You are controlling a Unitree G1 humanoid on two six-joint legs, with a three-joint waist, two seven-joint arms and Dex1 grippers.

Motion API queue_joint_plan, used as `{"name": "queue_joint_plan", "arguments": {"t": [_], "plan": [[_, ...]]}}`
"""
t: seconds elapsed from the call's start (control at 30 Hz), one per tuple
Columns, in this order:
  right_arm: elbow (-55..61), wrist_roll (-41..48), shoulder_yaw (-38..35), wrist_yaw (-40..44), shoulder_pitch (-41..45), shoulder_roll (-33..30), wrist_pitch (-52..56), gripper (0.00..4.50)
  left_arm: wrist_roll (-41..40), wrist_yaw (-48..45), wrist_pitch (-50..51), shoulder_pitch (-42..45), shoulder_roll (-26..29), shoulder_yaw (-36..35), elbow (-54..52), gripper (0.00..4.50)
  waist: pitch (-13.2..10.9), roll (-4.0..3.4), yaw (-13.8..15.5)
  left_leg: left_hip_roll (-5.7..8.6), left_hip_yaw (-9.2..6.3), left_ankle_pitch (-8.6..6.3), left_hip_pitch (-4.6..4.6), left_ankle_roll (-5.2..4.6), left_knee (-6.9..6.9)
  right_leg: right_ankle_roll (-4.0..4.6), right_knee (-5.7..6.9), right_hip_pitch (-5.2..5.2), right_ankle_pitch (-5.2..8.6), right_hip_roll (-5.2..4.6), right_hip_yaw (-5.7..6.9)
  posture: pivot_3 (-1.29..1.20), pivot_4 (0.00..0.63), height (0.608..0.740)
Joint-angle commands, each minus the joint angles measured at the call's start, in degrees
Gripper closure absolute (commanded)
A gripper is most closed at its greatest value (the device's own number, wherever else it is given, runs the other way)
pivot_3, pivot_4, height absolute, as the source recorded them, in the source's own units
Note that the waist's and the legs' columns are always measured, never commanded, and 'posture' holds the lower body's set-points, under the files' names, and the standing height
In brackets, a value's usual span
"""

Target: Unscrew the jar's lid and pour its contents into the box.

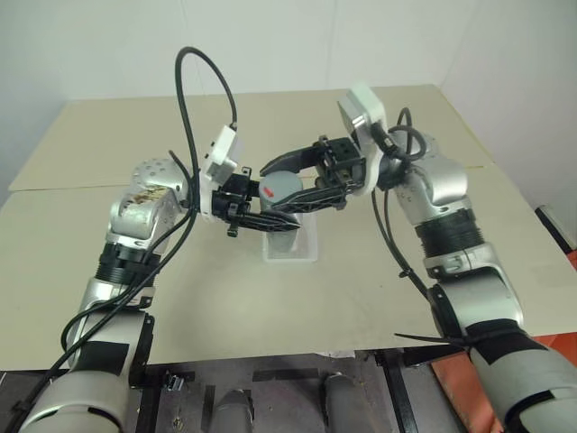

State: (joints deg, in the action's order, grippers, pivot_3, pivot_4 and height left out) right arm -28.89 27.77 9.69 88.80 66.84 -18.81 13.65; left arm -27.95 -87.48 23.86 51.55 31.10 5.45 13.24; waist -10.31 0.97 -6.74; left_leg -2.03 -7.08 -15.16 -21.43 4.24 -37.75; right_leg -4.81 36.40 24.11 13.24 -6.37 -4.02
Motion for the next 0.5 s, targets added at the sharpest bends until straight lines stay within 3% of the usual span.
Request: {"name": "queue_joint_plan", "arguments": {"t": [0.03,0.1,0.33,0.5], "plan": [[-1.65,-4.44,-0.05,-3.02,1.07,0.07,-2.97,0.47,-2.53,0.08,-0.20,0.80,-1.23,-1.40,-3.15,2.55,0.00,0.00,-0.09,0.00,-0.02,0.01,-0.02,0.02,0.00,0.00,0.04,0.01,0.00,0.00,0.01,0.00,0.150,0.740],[-0.29,-4.89,-1.39,-5.37,0.47,-0.80,-2.32,0.04,-2.00,0.61,-0.42,0.51,-1.04,-1.61,-2.43,2.55,0.00,0.00,-0.11,0.01,-0.04,0.06,-0.05,0.11,-0.01,0.00,0.05,0.01,0.00,0.00,0.02,0.00,0.150,0.740],[23.81,-1.24,-7.06,-19.27,-9.27,-7.54,11.32,0.04,2.36,3.96,-5.20,1.29,-1.50,-1.78,6.03,2.55,-0.01,0.00,0.53,0.03,-0.07,0.17,-0.09,0.31,-0.02,0.00,0.10,0.04,0.01,-0.01,0.02,0.00,0.150,0.740],[39.20,-0.24,-7.07,-32.03,-13.86,-7.38,22.86,0.04,3.80,4.59,-7.60,2.61,-3.21,-1.42,10.28,2.55,-0.04,-0.07,0.29,0.04,-0.06,0.13,-0.08,0.23,-0.01,0.02,0.21,0.11,0.02,0.00,-0.01,0.00,0.150,0.740]]}}
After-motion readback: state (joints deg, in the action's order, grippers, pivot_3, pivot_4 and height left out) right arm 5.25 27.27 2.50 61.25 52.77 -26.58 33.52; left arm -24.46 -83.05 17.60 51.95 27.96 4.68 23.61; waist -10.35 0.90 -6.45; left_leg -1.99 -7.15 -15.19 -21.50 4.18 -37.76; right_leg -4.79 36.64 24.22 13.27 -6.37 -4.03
